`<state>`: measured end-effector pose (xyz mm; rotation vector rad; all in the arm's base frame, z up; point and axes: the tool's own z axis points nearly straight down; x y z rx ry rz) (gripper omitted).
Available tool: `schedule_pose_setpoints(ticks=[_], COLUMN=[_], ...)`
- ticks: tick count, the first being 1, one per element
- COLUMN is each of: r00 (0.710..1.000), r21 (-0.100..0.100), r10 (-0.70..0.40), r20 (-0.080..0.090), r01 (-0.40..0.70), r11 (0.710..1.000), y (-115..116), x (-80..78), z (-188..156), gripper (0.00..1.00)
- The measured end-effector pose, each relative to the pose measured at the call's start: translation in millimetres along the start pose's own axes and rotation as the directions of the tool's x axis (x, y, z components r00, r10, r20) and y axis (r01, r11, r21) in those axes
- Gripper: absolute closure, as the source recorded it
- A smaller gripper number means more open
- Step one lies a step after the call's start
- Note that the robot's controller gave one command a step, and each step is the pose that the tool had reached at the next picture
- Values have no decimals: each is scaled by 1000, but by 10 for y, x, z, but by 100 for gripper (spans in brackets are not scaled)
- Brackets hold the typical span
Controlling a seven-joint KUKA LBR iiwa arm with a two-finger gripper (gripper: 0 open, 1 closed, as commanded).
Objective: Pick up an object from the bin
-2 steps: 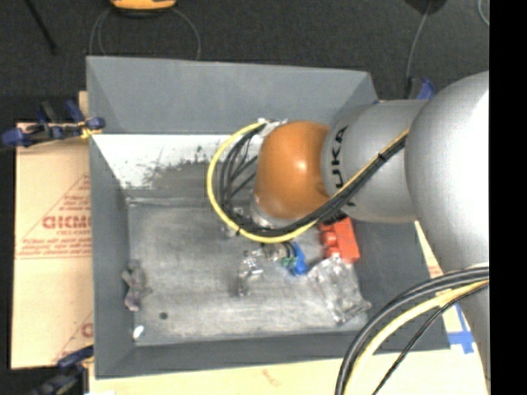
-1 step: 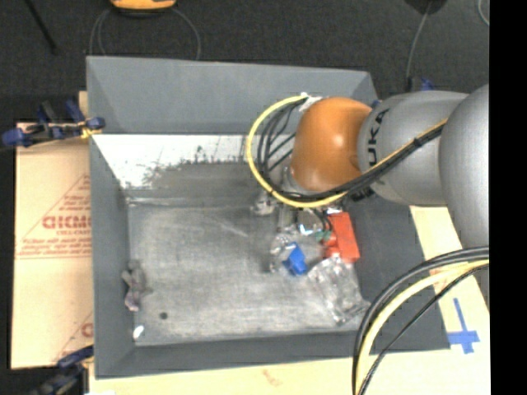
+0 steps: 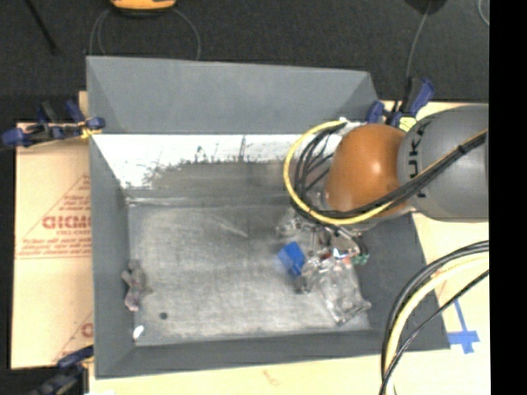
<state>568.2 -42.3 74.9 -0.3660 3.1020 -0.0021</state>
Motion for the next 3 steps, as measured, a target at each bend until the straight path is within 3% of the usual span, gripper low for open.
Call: schedule_pose_setpoints(ticks=[1, 2, 3], r00=[1000, 998, 999], r21=[-1, 6, 3], r10=[1, -59, -38], r20=[5, -7, -6], r01=[-1, 59, 38], r11=[1000, 998, 999], y=[21, -907, -928], x=[-36, 18, -5], z=[-19, -817, -1606], gripper=[100, 100, 100])
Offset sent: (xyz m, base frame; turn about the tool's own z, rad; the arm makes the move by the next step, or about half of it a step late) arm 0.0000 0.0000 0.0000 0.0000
